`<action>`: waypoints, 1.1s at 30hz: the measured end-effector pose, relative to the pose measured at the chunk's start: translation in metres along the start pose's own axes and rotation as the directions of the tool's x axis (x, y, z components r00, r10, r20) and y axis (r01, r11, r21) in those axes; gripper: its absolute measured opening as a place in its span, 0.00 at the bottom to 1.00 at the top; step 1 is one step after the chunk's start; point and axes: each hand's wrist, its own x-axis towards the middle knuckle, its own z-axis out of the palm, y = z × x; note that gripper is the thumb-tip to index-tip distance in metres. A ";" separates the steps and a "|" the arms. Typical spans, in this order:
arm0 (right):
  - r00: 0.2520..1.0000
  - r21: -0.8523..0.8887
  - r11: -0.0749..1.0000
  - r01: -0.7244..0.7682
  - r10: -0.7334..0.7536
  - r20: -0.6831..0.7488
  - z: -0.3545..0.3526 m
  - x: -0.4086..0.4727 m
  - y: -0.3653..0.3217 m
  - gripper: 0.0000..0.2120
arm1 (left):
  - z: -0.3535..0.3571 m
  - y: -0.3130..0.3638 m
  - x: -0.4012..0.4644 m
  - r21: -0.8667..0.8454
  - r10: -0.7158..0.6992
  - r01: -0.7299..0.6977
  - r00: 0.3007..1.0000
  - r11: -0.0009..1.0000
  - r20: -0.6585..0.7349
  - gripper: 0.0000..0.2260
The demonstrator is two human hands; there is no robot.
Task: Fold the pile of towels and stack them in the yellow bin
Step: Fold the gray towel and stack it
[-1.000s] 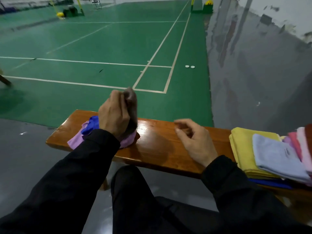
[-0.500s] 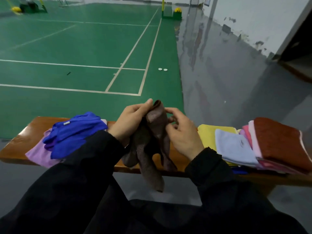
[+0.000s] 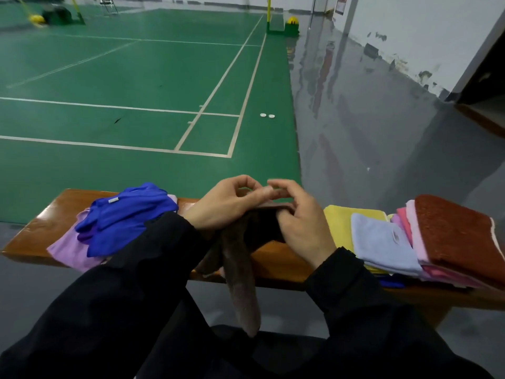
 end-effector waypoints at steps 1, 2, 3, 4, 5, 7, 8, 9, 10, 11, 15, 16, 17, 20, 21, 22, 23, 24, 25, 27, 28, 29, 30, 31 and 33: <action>0.999 -0.100 0.995 0.016 -0.020 -0.035 -0.005 0.002 -0.001 0.21 | -0.006 0.000 -0.001 0.117 0.008 -0.013 0.999 0.993 0.044 0.22; 0.998 -0.172 0.985 0.027 -0.038 -0.057 -0.009 0.005 0.000 0.18 | -0.012 -0.001 0.000 0.272 0.001 -0.026 0.996 0.962 0.089 0.22; 0.996 -0.214 0.976 0.033 -0.049 -0.070 -0.013 0.008 0.001 0.17 | -0.018 -0.002 -0.001 0.449 0.000 -0.054 0.993 0.892 0.118 0.21; 0.995 -0.247 0.968 0.036 -0.058 -0.082 -0.017 0.012 0.003 0.16 | -0.025 -0.006 -0.002 0.615 0.016 -0.083 0.993 0.784 0.114 0.19; 0.993 -0.278 0.960 0.038 -0.066 -0.094 -0.022 0.015 0.005 0.16 | -0.031 -0.011 -0.003 0.726 0.068 -0.114 0.993 0.678 0.092 0.15; 0.988 -0.339 0.940 0.036 -0.084 -0.126 -0.032 0.026 0.011 0.14 | -0.044 -0.025 -0.001 0.803 0.186 -0.118 0.982 0.585 0.008 0.08; 0.986 -0.372 0.928 0.032 -0.091 -0.142 -0.038 0.034 0.014 0.13 | -0.051 -0.031 0.001 0.804 0.229 -0.100 0.972 0.587 -0.047 0.06; 0.983 -0.409 0.912 0.028 -0.099 -0.155 -0.043 0.043 0.015 0.12 | -0.058 -0.036 0.005 0.795 0.264 -0.077 0.959 0.602 -0.107 0.06; 0.981 -0.447 0.894 0.024 -0.108 -0.164 -0.049 0.053 0.015 0.12 | -0.064 -0.038 0.011 0.779 0.299 -0.062 0.940 0.624 -0.165 0.06; 0.978 -0.479 0.877 0.025 -0.121 -0.171 -0.054 0.064 0.014 0.11 | -0.069 -0.038 0.018 0.760 0.336 -0.056 0.916 0.647 -0.218 0.07; 0.939 -0.517 0.854 0.058 -0.222 -0.261 -0.077 0.096 0.002 0.10 | -0.084 -0.009 0.035 0.738 0.544 -0.131 0.761 0.662 -0.353 0.09; 0.924 -0.500 0.861 0.090 -0.260 -0.281 -0.081 0.100 -0.001 0.10 | -0.085 -0.001 0.036 0.744 0.597 -0.159 0.712 0.649 -0.369 0.09; 0.911 -0.480 0.868 0.128 -0.295 -0.290 -0.085 0.101 -0.003 0.09 | -0.086 0.006 0.034 0.756 0.643 -0.182 0.668 0.628 -0.374 0.09; 0.916 -0.440 0.872 0.215 -0.337 -0.219 -0.086 0.089 0.004 0.07 | -0.085 0.004 0.015 0.788 0.710 -0.229 0.620 0.571 -0.334 0.08; 0.928 -0.433 0.873 0.225 -0.328 -0.179 -0.083 0.081 0.011 0.07 | -0.083 -0.006 0.007 0.793 0.716 -0.241 0.623 0.559 -0.316 0.08; 0.942 -0.428 0.876 0.224 -0.308 -0.137 -0.079 0.070 0.021 0.06 | -0.080 -0.020 -0.003 0.798 0.719 -0.253 0.631 0.547 -0.292 0.08; 0.957 -0.437 0.873 0.214 -0.278 -0.086 -0.074 0.058 0.035 0.06 | -0.076 -0.038 -0.012 0.810 0.712 -0.254 0.653 0.529 -0.260 0.09; 0.971 -0.465 0.862 0.200 -0.237 -0.021 -0.068 0.045 0.051 0.06 | -0.071 -0.060 -0.021 0.830 0.685 -0.240 0.696 0.504 -0.214 0.09; 0.981 -0.507 0.841 0.187 -0.182 0.059 -0.060 0.031 0.069 0.05 | -0.064 -0.086 -0.029 0.849 0.635 -0.222 0.756 0.480 -0.161 0.09; 0.967 -0.615 0.768 0.179 -0.024 0.252 -0.045 0.007 0.105 0.06 | -0.053 -0.138 -0.043 0.852 0.474 -0.207 0.879 0.481 -0.054 0.10; 0.935 -0.678 0.707 0.200 0.070 0.349 -0.038 -0.003 0.119 0.07 | -0.049 -0.161 -0.050 0.840 0.379 -0.199 0.925 0.505 -0.009 0.12; 0.892 -0.727 0.641 0.245 0.144 0.428 -0.032 -0.011 0.130 0.08 | -0.045 -0.180 -0.056 0.829 0.293 -0.186 0.956 0.528 0.028 0.13; 0.851 -0.755 0.583 0.298 0.195 0.487 -0.026 -0.016 0.140 0.09 | -0.041 -0.194 -0.061 0.825 0.228 -0.170 0.972 0.540 0.051 0.14; 0.821 -0.764 0.548 0.340 0.223 0.526 -0.022 -0.018 0.146 0.10 | -0.039 -0.204 -0.064 0.826 0.189 -0.153 0.980 0.543 0.058 0.15; 0.793 -0.768 0.532 0.356 0.263 0.550 -0.019 -0.017 0.152 0.11 | -0.035 -0.210 -0.065 0.828 0.153 -0.121 0.987 0.547 0.043 0.16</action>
